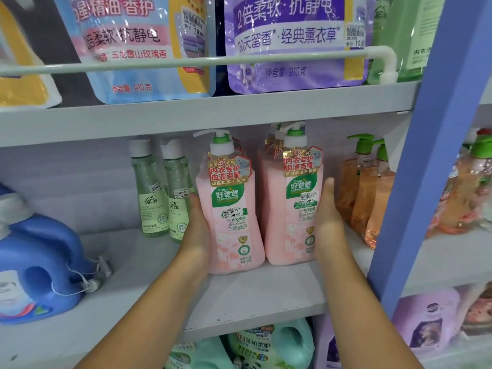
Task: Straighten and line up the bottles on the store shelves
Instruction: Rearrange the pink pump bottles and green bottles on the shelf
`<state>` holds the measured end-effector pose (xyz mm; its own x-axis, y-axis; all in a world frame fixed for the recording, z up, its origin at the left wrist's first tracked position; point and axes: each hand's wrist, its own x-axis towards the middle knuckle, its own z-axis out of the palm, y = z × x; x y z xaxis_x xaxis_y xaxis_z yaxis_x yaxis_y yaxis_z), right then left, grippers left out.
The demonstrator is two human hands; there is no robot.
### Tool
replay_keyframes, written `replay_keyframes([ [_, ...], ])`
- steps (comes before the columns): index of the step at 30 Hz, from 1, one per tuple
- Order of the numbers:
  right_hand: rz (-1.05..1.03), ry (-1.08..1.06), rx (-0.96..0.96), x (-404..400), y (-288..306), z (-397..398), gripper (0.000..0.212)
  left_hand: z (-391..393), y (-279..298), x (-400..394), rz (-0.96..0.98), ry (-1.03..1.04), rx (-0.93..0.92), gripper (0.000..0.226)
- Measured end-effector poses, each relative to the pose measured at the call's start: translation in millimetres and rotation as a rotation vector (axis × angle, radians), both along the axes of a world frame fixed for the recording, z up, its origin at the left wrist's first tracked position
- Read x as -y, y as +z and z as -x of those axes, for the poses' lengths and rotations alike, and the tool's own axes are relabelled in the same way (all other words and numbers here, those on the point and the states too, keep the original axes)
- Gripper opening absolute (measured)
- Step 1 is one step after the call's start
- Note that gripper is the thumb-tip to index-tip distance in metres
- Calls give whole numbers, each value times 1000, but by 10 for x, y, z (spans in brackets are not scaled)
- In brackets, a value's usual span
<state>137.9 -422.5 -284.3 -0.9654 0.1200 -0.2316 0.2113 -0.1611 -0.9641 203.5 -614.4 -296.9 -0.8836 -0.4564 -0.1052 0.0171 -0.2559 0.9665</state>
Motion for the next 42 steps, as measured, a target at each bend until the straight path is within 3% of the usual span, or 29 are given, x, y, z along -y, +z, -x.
replay_keyframes([
  [3,37,-47,-19,18,-10,-38,78,-15,-2,31,26,22,46,72],
  [6,-5,-126,-75,61,-82,-159,70,-74,-16,199,270,138,59,56],
  [10,-34,-302,-479,130,-262,-430,34,-95,150,741,428,521,-215,10],
  [12,-67,-362,-734,213,-275,-721,32,59,202,1098,532,583,-202,36],
  [14,-88,-311,-948,374,-262,-1057,36,208,312,1311,557,522,-74,64],
  [15,-99,-234,-1024,480,-223,-1224,37,259,370,1367,594,454,-1,65],
  [17,-82,-21,-1097,715,-120,-1445,37,331,439,1439,718,321,80,40],
  [20,-117,283,-934,1174,111,-1545,44,326,367,1519,818,250,167,41],
  [22,-179,375,-762,1508,217,-1478,65,303,269,1604,819,260,152,46],
  [24,-254,367,-625,1871,320,-1347,84,132,210,1607,743,256,34,52],
  [28,-437,244,-549,2385,426,-939,97,-244,135,1505,657,268,-89,52],
  [30,-500,176,-561,2531,401,-713,99,-359,119,1451,763,281,-1,37],
  [32,-531,98,-548,2632,375,-486,101,-488,84,1358,883,328,48,37],
  [35,-569,65,-490,2697,286,-245,94,-765,-29,1213,890,346,-29,44],
  [38,-595,-31,-530,2690,113,-200,63,-1009,-107,1152,905,373,-58,62],
  [42,-620,-3,-607,2667,0,-321,52,-1418,-126,1085,899,347,-158,61],
])
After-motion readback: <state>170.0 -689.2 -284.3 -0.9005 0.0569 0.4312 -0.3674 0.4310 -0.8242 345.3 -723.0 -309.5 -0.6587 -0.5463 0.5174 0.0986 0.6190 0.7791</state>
